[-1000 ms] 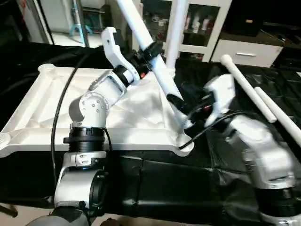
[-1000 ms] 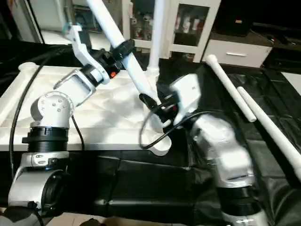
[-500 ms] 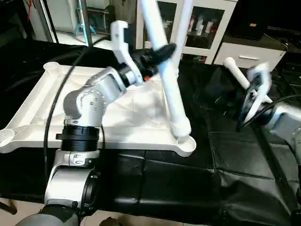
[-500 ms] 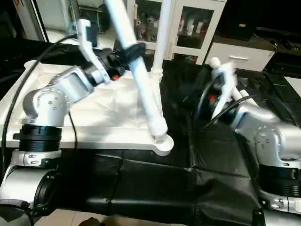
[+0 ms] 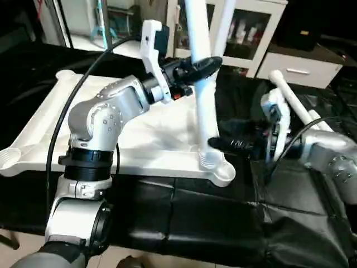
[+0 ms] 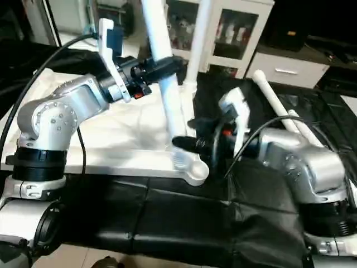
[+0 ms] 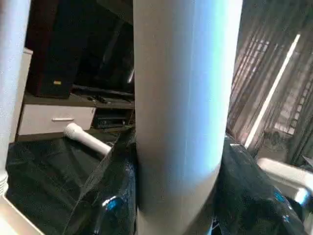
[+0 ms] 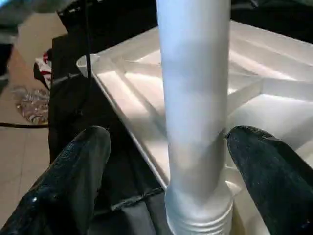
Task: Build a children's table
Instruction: Pick table leg
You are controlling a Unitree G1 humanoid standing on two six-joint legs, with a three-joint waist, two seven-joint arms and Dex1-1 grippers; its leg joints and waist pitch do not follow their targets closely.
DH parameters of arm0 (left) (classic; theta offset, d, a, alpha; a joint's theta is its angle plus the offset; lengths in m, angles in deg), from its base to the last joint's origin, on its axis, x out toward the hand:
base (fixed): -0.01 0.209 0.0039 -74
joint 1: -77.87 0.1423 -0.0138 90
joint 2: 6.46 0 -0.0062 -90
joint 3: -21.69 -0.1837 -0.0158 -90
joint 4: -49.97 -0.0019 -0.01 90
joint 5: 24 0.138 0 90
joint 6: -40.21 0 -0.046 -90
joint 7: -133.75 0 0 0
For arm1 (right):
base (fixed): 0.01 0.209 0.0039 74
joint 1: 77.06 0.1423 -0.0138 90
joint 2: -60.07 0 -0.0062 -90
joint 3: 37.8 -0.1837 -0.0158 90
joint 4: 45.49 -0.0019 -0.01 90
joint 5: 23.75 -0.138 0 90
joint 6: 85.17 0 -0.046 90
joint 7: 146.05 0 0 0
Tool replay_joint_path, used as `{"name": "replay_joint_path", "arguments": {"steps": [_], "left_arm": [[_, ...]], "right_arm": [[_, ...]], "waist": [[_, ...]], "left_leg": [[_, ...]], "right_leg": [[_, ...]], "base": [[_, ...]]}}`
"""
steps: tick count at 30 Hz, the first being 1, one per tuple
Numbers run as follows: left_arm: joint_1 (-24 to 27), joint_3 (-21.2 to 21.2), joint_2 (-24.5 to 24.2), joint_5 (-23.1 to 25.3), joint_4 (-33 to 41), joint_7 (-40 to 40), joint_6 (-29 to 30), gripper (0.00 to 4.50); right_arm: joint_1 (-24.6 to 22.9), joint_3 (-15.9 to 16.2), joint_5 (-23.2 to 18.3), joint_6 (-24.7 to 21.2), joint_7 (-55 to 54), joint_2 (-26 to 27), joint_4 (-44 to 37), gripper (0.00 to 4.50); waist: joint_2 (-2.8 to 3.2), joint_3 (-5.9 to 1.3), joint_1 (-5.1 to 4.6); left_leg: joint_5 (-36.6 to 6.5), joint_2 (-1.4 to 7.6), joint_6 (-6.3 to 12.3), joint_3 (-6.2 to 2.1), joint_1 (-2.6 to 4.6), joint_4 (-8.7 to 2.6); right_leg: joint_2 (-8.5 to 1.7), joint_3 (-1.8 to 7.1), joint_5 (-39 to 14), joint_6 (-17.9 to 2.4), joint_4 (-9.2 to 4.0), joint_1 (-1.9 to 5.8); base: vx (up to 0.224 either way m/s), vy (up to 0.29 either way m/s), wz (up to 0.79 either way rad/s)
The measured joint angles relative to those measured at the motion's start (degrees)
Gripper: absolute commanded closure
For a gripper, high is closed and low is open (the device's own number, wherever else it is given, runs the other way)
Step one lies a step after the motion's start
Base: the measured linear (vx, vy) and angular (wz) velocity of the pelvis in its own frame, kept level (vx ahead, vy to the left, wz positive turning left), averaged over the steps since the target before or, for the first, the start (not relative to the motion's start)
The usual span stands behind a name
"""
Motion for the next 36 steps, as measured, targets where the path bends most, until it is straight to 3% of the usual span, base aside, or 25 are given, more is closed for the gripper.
{"name": "replay_joint_path", "arguments": {"steps": [9,16,36], "left_arm": [[0.30,-3.26,-2.31,-2.16,1.39,-7.81,1.53,2.78],[0.31,-5.31,-3.55,-2.03,1.75,-10.64,1.62,2.78],[0.30,-8.47,-4.83,-3.97,5.57,-18.73,3.11,2.78]], "right_arm": [[-2.09,0.42,0.14,1.00,2.26,-1.49,-0.28,0.34],[-3.08,4.59,3.11,3.64,3.97,-2.13,-0.44,0.34],[-2.97,8.97,5.13,7.12,6.16,-1.09,-0.77,0.34]], "waist": [[0.00,0.00,-0.03],[0.01,0.00,-0.47],[0.01,0.00,-0.48]], "left_leg": [[0.00,0.00,-0.01,0.00,0.00,0.00],[0.06,0.00,-0.10,-0.03,0.06,0.00],[0.11,0.01,-0.18,-0.05,0.09,0.03]], "right_leg": [[0.00,0.00,0.00,0.00,-0.01,0.00],[0.01,0.00,0.00,0.00,0.12,0.00],[0.01,0.01,0.01,-0.01,0.27,0.00]], "base": [[0.000,0.000,0.00],[0.000,0.000,0.00],[0.000,0.000,0.00]]}}
